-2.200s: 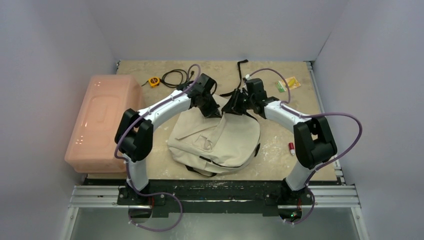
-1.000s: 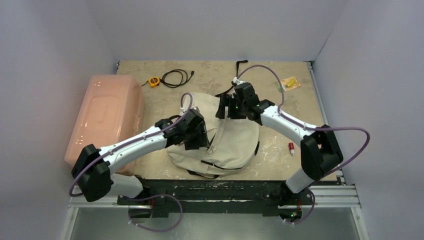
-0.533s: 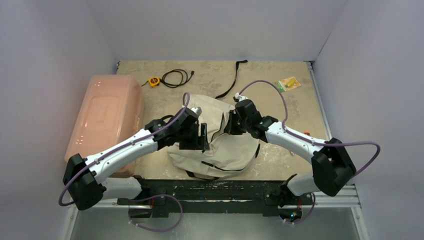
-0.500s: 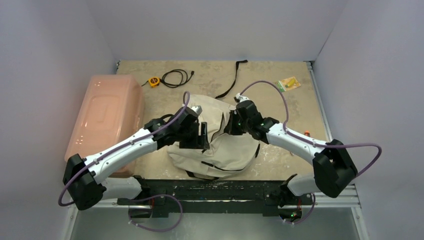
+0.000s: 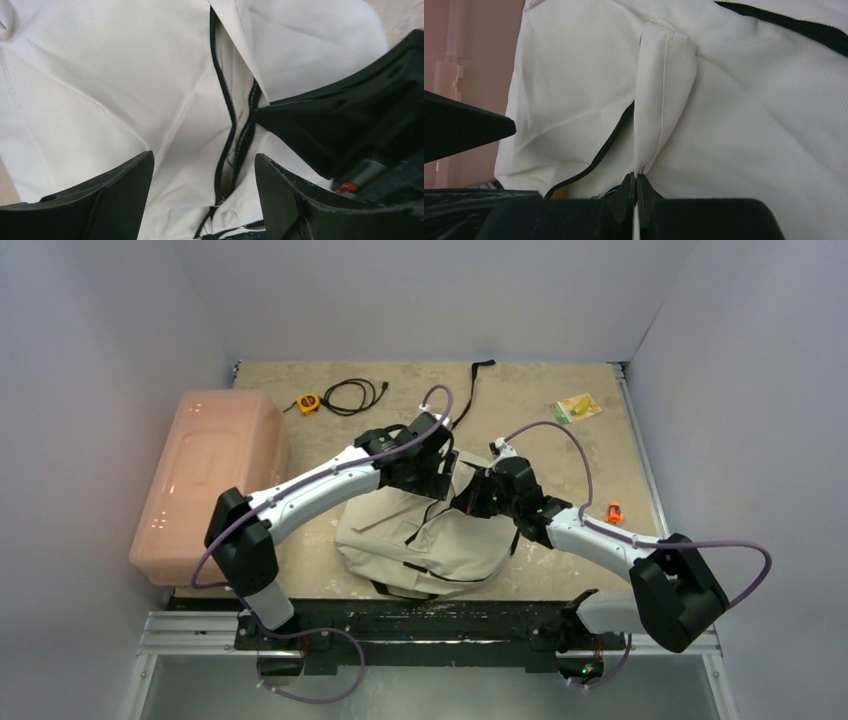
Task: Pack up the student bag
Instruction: Unzip the student bag at the center of the board.
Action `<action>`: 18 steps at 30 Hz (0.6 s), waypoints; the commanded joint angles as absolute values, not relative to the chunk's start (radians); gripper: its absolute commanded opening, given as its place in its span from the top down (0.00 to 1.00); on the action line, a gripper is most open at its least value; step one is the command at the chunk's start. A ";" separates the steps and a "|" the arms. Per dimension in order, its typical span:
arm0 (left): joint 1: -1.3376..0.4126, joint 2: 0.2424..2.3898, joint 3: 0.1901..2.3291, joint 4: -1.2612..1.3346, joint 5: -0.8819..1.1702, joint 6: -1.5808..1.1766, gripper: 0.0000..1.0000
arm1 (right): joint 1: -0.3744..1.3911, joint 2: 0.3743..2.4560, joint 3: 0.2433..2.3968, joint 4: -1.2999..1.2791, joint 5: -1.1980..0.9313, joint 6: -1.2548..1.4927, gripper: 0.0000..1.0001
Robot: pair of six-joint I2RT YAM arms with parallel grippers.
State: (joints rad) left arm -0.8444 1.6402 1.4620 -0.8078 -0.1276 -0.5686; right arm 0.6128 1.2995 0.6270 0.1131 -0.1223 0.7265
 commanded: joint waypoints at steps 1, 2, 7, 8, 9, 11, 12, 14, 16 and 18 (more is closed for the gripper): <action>-0.889 1.712 1.542 -0.917 -0.293 -0.443 0.27 | 0.559 1.285 0.586 0.191 -0.213 0.763 1.00; -0.894 1.724 1.547 -0.921 -0.313 -0.433 0.27 | 0.555 1.285 0.584 0.193 -0.217 0.761 1.00; -0.932 1.811 1.622 -0.960 -0.430 -0.370 0.30 | 0.550 1.277 0.568 0.214 -0.225 0.764 1.00; -0.941 1.835 1.635 -0.962 -0.441 -0.360 0.28 | 0.551 1.279 0.568 0.215 -0.227 0.763 1.00; -0.947 1.854 1.649 -0.967 -0.452 -0.356 0.27 | 0.551 1.280 0.569 0.216 -0.231 0.762 1.00; -0.960 1.890 1.684 -0.994 -0.484 -0.355 0.25 | 0.550 1.278 0.567 0.220 -0.232 0.763 1.00; -0.968 1.903 1.693 -1.001 -0.515 -0.359 0.24 | 0.551 1.277 0.565 0.221 -0.231 0.766 1.00; -0.975 1.924 1.713 -1.016 -0.593 -0.359 0.27 | 0.551 1.271 0.561 0.221 -0.227 0.768 1.00; -0.976 1.939 1.733 -1.032 -0.664 -0.351 0.40 | 0.551 1.261 0.549 0.224 -0.224 0.773 1.00; -0.976 1.937 1.741 -1.041 -0.748 -0.345 0.65 | 0.548 1.252 0.537 0.221 -0.217 0.780 1.00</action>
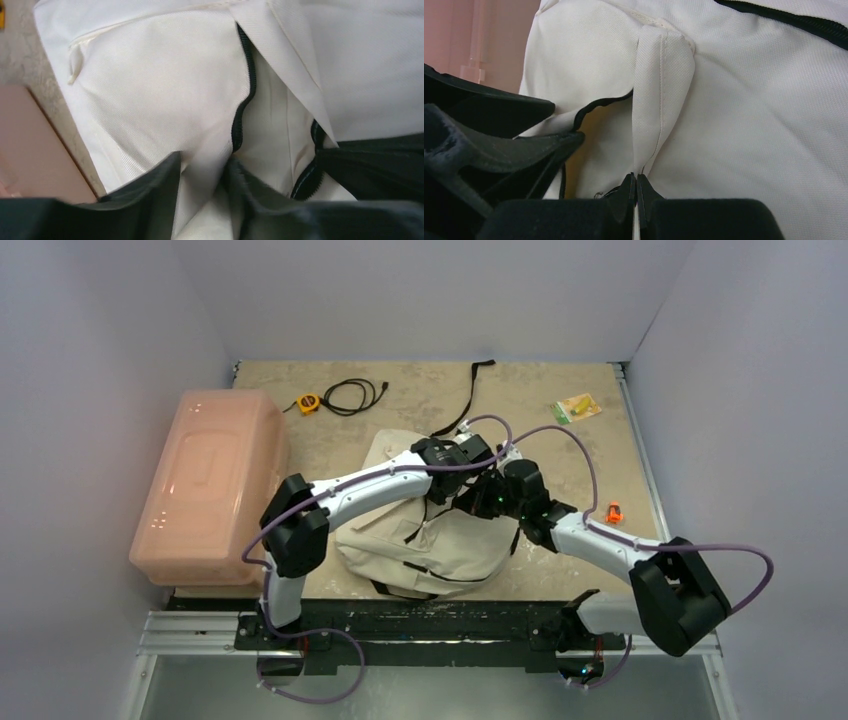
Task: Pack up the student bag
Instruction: Unzip the student bag at the center of the board, then pick up the stationery from the center of the board.
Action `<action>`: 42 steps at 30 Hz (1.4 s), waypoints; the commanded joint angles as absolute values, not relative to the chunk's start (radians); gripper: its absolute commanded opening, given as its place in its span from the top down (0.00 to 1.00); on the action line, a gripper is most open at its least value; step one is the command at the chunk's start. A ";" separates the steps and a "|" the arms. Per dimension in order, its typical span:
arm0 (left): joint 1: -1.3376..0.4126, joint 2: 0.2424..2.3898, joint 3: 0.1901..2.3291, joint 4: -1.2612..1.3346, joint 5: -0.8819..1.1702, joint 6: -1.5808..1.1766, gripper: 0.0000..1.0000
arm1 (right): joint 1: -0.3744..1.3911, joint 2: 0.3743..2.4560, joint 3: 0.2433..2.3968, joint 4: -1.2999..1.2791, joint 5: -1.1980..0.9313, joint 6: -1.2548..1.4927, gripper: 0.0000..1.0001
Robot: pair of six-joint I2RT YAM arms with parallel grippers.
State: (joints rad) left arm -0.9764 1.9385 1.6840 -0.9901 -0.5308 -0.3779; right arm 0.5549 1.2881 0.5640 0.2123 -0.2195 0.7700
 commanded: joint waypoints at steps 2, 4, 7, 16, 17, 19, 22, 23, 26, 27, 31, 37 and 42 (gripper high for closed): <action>-0.976 1.892 1.704 -1.012 -0.810 -0.341 0.98 | 0.540 1.245 0.534 0.213 -0.215 0.784 1.00; -0.976 1.804 1.621 -0.930 -0.821 -0.331 1.00 | 0.524 1.240 0.529 0.219 -0.230 0.794 1.00; -0.974 1.656 1.458 -0.763 -0.705 -0.328 1.00 | 0.506 1.234 0.548 0.192 -0.243 0.780 1.00; -0.898 1.636 1.481 -0.813 -0.293 -0.480 1.00 | 0.483 1.148 0.794 -0.060 -0.318 0.548 0.78; -0.882 1.655 1.502 -0.840 -0.238 -0.503 1.00 | 0.479 1.140 0.840 -0.108 -0.295 0.531 0.71; -0.848 1.675 1.513 -0.850 -0.132 -0.543 1.00 | 0.461 1.143 0.973 -0.208 -0.229 0.502 0.53; -0.809 1.684 1.500 -0.842 -0.021 -0.559 1.00 | 0.399 1.182 1.114 -0.327 -0.079 0.508 0.21; -0.802 1.689 1.502 -0.842 -0.007 -0.555 1.00 | 0.366 1.204 1.150 -0.359 -0.022 0.525 0.09; -0.793 1.704 1.522 -0.863 -0.006 -0.525 1.00 | 0.246 1.283 1.202 -0.385 0.060 0.582 0.01; -0.794 1.707 1.526 -0.864 -0.006 -0.516 1.00 | 0.212 1.307 1.206 -0.375 0.079 0.601 0.01; -0.793 1.712 1.545 -0.876 -0.005 -0.484 1.00 | 0.111 1.469 1.289 -0.380 0.240 0.708 0.01; -0.792 1.746 1.584 -0.905 0.012 -0.450 1.00 | 0.003 1.786 1.524 -0.393 0.334 0.718 0.01; -0.793 1.781 1.599 -0.911 0.015 -0.438 1.00 | -0.040 1.995 1.724 -0.419 0.395 0.626 0.01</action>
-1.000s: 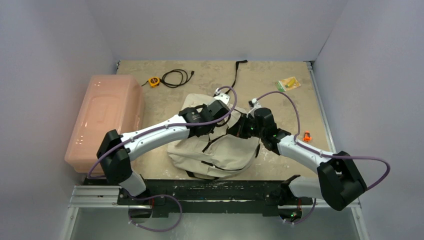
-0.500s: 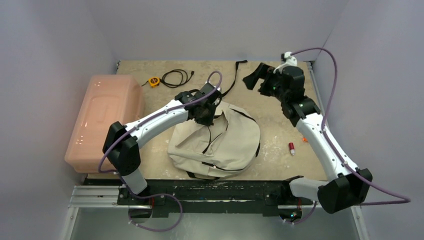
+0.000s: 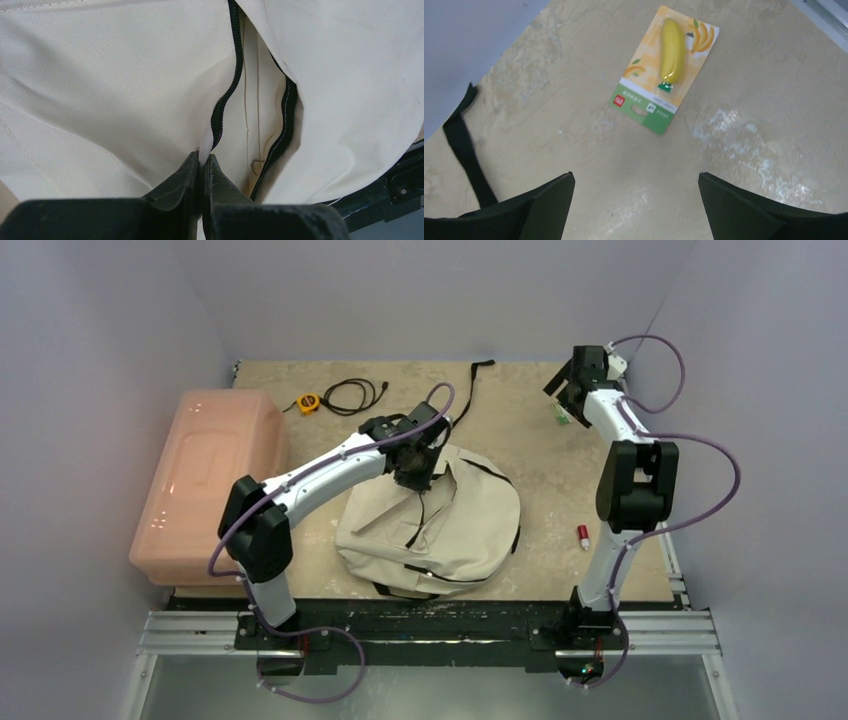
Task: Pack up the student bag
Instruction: Pick up the stationery from the center of the board.
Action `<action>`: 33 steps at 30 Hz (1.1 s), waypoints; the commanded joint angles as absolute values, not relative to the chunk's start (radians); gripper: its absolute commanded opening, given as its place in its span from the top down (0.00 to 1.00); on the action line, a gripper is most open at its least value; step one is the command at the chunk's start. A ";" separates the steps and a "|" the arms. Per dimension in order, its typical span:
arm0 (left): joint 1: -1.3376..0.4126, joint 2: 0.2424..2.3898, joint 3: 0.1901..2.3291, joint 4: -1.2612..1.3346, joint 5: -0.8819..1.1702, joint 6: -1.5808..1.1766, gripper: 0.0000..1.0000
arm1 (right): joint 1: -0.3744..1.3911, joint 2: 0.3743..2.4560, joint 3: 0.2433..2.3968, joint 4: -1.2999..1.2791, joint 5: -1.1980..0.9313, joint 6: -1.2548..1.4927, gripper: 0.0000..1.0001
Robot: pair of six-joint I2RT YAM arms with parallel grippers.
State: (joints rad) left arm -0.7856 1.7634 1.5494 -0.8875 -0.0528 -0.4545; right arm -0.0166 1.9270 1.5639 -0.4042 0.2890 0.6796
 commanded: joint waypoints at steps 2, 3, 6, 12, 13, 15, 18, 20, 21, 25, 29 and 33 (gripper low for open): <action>-0.792 1.794 1.612 -0.925 0.018 -0.432 1.00 | -0.046 2.049 1.780 -0.448 0.430 0.611 0.01; -0.792 1.799 1.620 -0.931 0.018 -0.430 1.00 | -0.047 2.070 1.795 -0.449 0.445 0.602 0.01; -0.792 1.799 1.627 -0.932 0.009 -0.425 1.00 | -0.053 2.121 1.841 -0.430 0.467 0.575 0.04; -0.792 1.786 1.621 -0.925 0.014 -0.419 1.00 | -0.077 2.265 1.993 -0.449 0.465 0.558 0.12; -0.792 1.785 1.623 -0.924 0.016 -0.420 1.00 | -0.079 2.285 2.011 -0.449 0.461 0.554 0.13; -0.792 1.783 1.623 -0.922 0.018 -0.419 1.00 | -0.082 2.328 2.040 -0.455 0.464 0.551 0.14; -0.792 1.784 1.619 -0.918 0.023 -0.415 1.00 | -0.095 2.363 2.056 -0.461 0.464 0.560 0.17; -0.792 1.784 1.621 -0.919 0.022 -0.411 1.00 | -0.103 2.375 2.051 -0.449 0.449 0.566 0.21; -0.792 1.784 1.622 -0.919 0.020 -0.410 1.00 | -0.105 2.383 2.052 -0.442 0.438 0.566 0.23; -0.792 1.785 1.621 -0.917 0.030 -0.409 1.00 | -0.109 2.429 2.092 -0.451 0.413 0.566 0.28; -0.793 1.788 1.621 -0.915 0.028 -0.407 1.00 | -0.109 2.456 2.106 -0.452 0.399 0.560 0.41; -0.793 1.791 1.621 -0.916 0.026 -0.404 1.00 | -0.109 2.468 2.115 -0.468 0.396 0.546 0.55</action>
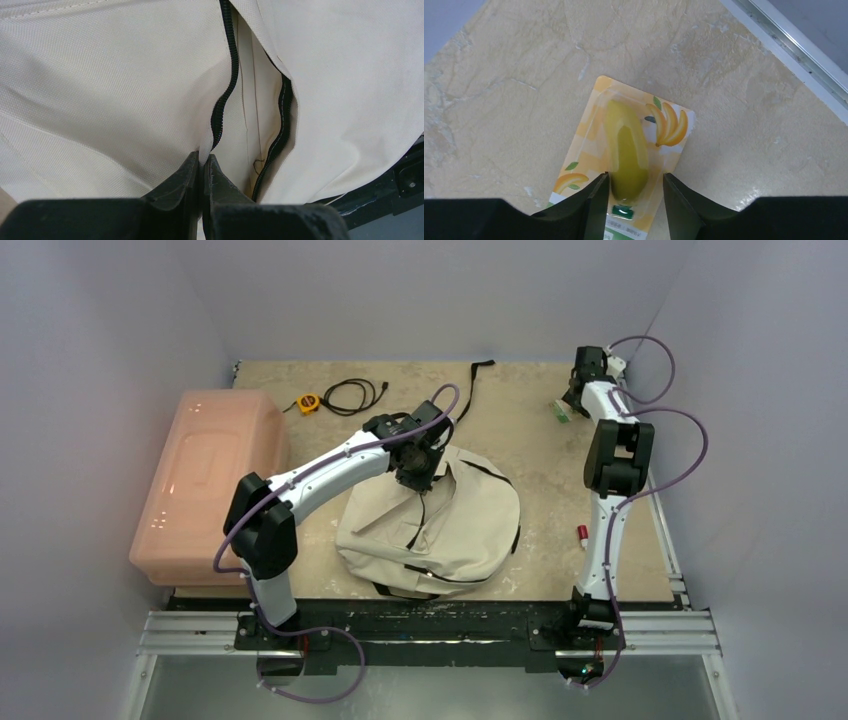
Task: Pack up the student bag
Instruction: Pick up the stationery from the center of the board.
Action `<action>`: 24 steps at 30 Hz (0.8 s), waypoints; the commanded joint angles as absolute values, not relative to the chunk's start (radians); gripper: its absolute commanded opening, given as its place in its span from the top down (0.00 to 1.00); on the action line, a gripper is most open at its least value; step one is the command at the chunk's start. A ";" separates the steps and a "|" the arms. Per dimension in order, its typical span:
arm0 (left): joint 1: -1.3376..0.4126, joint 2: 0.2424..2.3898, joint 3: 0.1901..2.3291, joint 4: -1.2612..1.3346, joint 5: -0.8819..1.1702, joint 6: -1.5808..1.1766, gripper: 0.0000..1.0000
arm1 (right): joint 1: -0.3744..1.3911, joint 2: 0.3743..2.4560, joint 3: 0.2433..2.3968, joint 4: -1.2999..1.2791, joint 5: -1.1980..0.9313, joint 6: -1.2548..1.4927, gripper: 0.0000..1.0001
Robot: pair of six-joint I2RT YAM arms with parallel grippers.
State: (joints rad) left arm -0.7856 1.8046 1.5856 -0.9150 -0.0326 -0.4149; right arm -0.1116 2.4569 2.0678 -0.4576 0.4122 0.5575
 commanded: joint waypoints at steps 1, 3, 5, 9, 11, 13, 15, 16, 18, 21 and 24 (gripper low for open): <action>-0.792 1.792 1.621 -0.914 0.026 -0.402 1.00 | -0.109 2.468 2.115 -0.468 0.397 0.540 0.58; -0.792 1.790 1.621 -0.915 0.025 -0.402 1.00 | -0.109 2.470 2.119 -0.470 0.408 0.522 0.64; -0.793 1.789 1.621 -0.914 0.025 -0.403 1.00 | -0.109 2.472 2.128 -0.477 0.432 0.490 0.72; -0.792 1.777 1.627 -0.921 0.037 -0.401 1.00 | -0.107 2.448 2.131 -0.478 0.440 0.454 0.84; -0.793 1.751 1.612 -0.906 0.036 -0.399 1.00 | -0.107 2.412 2.105 -0.476 0.435 0.443 0.91; -0.793 1.731 1.593 -0.887 0.026 -0.400 1.00 | -0.103 2.351 2.054 -0.475 0.432 0.440 0.96; -0.793 1.717 1.566 -0.858 0.004 -0.398 1.00 | -0.098 2.278 1.975 -0.453 0.409 0.437 0.99; -0.791 1.711 1.544 -0.838 -0.019 -0.404 1.00 | -0.095 2.240 1.938 -0.448 0.395 0.439 1.00; -0.786 1.711 1.520 -0.830 -0.042 -0.420 1.00 | -0.087 2.165 1.853 -0.435 0.369 0.436 1.00; -0.775 1.719 1.503 -0.815 -0.031 -0.453 1.00 | -0.069 2.047 1.733 -0.426 0.344 0.423 1.00; -0.767 1.733 1.517 -0.814 -0.028 -0.464 1.00 | -0.043 1.935 1.613 -0.419 0.315 0.411 1.00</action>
State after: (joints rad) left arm -0.7795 1.7550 1.5108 -0.8394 -0.0479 -0.4271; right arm -0.0792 2.1029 1.7203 -0.4549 0.3561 0.4416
